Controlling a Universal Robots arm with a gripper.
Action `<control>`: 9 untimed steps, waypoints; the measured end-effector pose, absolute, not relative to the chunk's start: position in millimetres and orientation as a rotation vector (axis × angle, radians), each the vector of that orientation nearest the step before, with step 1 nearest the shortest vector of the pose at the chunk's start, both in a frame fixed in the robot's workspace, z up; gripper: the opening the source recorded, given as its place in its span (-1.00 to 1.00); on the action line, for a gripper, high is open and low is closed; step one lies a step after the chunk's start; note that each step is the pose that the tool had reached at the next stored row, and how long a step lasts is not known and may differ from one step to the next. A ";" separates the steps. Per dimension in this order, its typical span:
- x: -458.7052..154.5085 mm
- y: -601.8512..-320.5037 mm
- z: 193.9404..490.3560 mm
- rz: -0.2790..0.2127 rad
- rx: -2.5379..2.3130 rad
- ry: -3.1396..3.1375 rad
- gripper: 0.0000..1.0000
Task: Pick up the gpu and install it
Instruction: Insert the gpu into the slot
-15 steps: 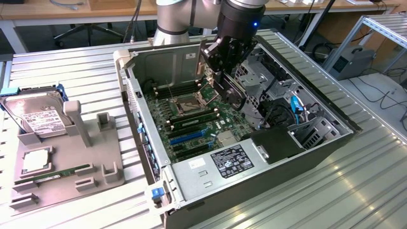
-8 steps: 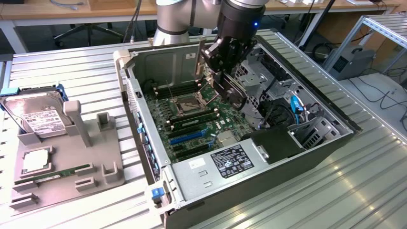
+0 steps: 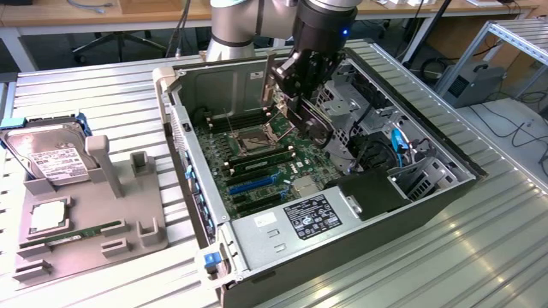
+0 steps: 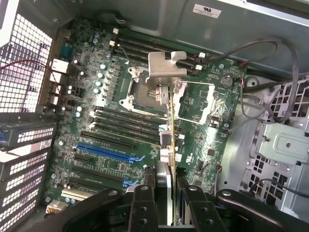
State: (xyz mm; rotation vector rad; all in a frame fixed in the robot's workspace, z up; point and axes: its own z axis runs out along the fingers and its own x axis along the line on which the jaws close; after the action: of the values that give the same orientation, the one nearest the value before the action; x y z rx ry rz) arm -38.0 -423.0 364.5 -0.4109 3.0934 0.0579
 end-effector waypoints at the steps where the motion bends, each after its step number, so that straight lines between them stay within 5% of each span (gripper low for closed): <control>1: -38.0 -423.0 364.5 0.058 -0.416 3.093 -0.46; 9: -38.0 -423.0 364.5 0.058 -0.464 3.087 -0.46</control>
State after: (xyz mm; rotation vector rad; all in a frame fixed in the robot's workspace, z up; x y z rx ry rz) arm -38.0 -423.0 364.5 -0.4640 3.0866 0.0583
